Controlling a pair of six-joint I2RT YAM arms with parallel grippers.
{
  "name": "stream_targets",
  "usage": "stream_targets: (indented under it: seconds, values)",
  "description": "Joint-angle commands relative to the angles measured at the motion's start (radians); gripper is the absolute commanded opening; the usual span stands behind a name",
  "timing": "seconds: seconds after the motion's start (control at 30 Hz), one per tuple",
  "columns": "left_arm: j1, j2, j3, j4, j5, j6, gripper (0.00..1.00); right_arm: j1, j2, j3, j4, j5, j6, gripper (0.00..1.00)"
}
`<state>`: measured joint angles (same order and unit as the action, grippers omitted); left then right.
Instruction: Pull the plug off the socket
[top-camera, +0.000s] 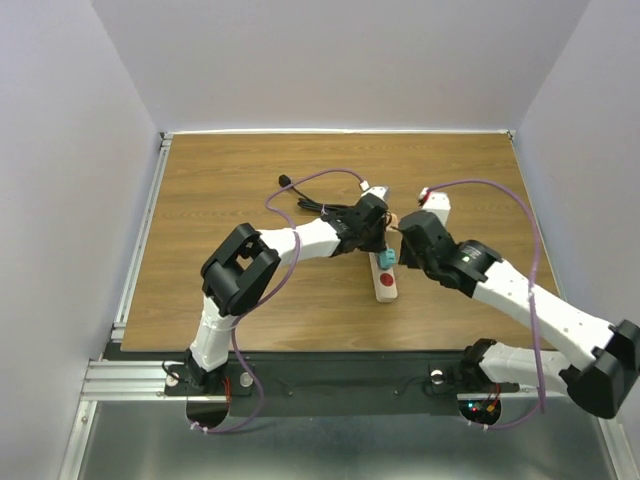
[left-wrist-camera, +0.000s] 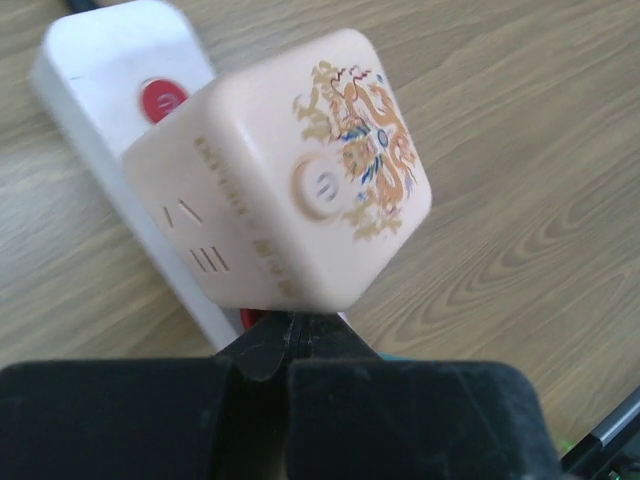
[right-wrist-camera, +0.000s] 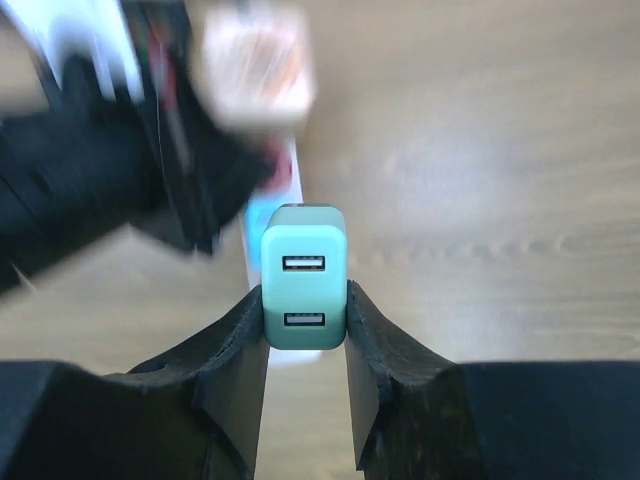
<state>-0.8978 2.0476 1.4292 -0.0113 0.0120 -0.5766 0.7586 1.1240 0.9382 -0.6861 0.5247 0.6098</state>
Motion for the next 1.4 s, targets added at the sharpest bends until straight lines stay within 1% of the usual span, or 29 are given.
stream_targets:
  seconds: [0.0,0.17,0.3,0.4,0.43,0.5,0.57,0.63,0.67,0.73,0.77,0.8,0.83,0.87,0.9,1.0,1.03,1.1,1.17,1.23,1.27,1.33,1.37]
  values:
    - [0.025,-0.058,-0.050,-0.277,-0.043,0.003,0.00,-0.008,-0.053,0.077,0.086,0.199,0.091,0.01]
    - [0.040,-0.110,-0.006,-0.312,-0.027,0.001,0.00,-0.011,-0.017,0.099,0.068,0.236,0.111,0.00]
    - [0.057,-0.144,0.005,-0.332,-0.021,0.001,0.00,-0.025,0.063,0.131,0.043,0.238,0.149,0.01]
    - [0.062,-0.187,0.007,-0.346,-0.029,0.001,0.00,-0.073,0.094,0.143,0.031,0.225,0.169,0.00]
    - [0.065,-0.213,0.007,-0.349,-0.036,0.001,0.00,-0.125,0.118,0.148,0.030,0.190,0.179,0.01]
    - [0.072,-0.236,0.010,-0.358,-0.040,0.000,0.00,-0.188,0.147,0.148,0.028,0.146,0.185,0.00]
    - [0.079,-0.259,0.010,-0.365,-0.040,0.000,0.00,-0.267,0.195,0.152,0.030,0.126,0.182,0.00]
    - [0.083,-0.291,0.005,-0.368,-0.037,0.003,0.00,-0.317,0.235,0.175,0.030,0.103,0.160,0.00]
    - [0.083,-0.303,0.004,-0.372,-0.034,0.004,0.00,-0.373,0.290,0.188,0.030,0.074,0.154,0.00]
    - [0.086,-0.311,-0.006,-0.375,-0.026,0.007,0.00,-0.436,0.356,0.226,0.030,0.035,0.137,0.01]
    - [0.086,-0.314,-0.010,-0.372,-0.017,0.012,0.00,-0.487,0.391,0.243,0.028,0.018,0.133,0.02]
    - [0.088,-0.317,-0.021,-0.372,-0.017,0.014,0.00,-0.502,0.458,0.272,0.030,0.009,0.127,0.03]
    - [0.086,-0.319,-0.026,-0.374,0.003,0.017,0.00,-0.524,0.483,0.284,0.028,0.011,0.125,0.06]
    - [0.088,-0.319,-0.032,-0.371,0.015,0.017,0.00,-0.531,0.503,0.296,0.028,0.011,0.125,0.14]
    - [0.086,-0.328,-0.044,-0.368,0.020,0.017,0.00,-0.538,0.548,0.324,0.028,0.014,0.122,0.25]
    - [0.089,-0.351,-0.065,-0.360,0.022,0.012,0.00,-0.567,0.603,0.356,0.023,0.014,0.122,0.34]
    - [0.088,-0.357,-0.067,-0.358,0.022,0.012,0.00,-0.576,0.615,0.373,0.022,0.023,0.119,0.42]
    - [0.091,-0.371,-0.072,-0.360,0.020,0.012,0.00,-0.585,0.635,0.392,0.013,0.031,0.113,0.44]
    - [0.092,-0.377,-0.079,-0.360,0.020,0.014,0.00,-0.594,0.660,0.410,-0.004,0.038,0.110,0.54]
    - [0.092,-0.382,-0.084,-0.358,0.019,0.012,0.00,-0.594,0.657,0.415,-0.012,0.044,0.104,0.61]
    - [0.094,-0.383,-0.085,-0.357,0.017,0.012,0.00,-0.594,0.643,0.412,-0.012,0.034,0.102,0.70]
    - [0.096,-0.382,-0.088,-0.354,0.020,0.011,0.00,-0.594,0.626,0.416,-0.012,0.020,0.081,0.76]
    - [0.097,-0.380,-0.090,-0.349,0.023,0.011,0.00,-0.594,0.611,0.418,-0.010,0.011,0.073,0.77]
